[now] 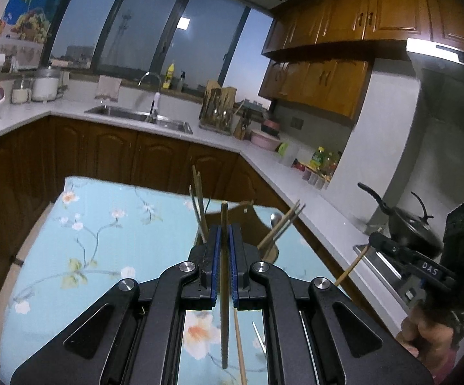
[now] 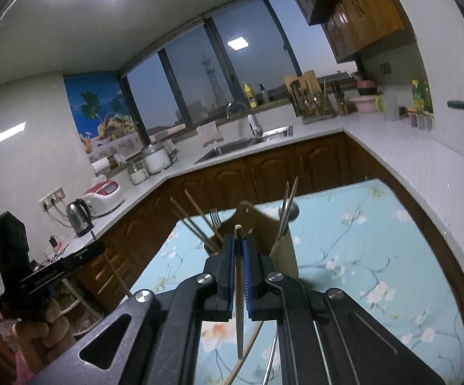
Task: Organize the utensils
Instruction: 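Lift the wooden chopstick with the left tool while the right tool carries its chopstick over the holder, then open the left tool into the holder while the right tool releases its chopstick into it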
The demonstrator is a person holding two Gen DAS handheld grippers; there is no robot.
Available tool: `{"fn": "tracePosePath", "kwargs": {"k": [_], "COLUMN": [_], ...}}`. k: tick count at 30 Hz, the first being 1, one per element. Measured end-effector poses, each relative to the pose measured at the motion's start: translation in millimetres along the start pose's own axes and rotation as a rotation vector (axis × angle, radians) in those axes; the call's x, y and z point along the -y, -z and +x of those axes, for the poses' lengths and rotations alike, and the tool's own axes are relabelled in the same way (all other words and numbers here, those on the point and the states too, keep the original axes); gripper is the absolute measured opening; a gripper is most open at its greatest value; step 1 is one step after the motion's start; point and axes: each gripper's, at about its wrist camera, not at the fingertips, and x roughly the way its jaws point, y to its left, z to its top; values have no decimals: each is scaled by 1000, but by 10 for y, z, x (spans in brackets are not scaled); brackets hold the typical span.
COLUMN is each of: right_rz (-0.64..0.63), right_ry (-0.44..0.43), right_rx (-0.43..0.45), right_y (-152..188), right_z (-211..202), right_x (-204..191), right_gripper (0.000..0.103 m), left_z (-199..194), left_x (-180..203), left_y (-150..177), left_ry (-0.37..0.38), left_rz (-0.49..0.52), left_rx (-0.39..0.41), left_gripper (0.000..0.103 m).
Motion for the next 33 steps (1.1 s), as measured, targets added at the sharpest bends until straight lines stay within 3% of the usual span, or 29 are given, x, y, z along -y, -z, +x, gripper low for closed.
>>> {"fn": "tracePosePath", "kwargs": {"k": [13, 21, 26, 33], "right_rz": [-28, -58, -77, -33], "right_ry": [24, 61, 87, 95], "right_rx": [134, 201, 196, 181], "right_y": [-651, -963, -879, -565], "right_z": [197, 439, 641, 814], "right_x": [-15, -16, 19, 165], "right_gripper": [5, 5, 5, 5], "left_z": [273, 714, 1026, 1266], "left_x": [101, 95, 57, 43], "left_y": [-695, -962, -882, -514], "left_ry": [-19, -78, -109, -125], "left_rz": [48, 33, 6, 4], "left_rx": [176, 239, 250, 215], "left_gripper": [4, 4, 4, 4]}}
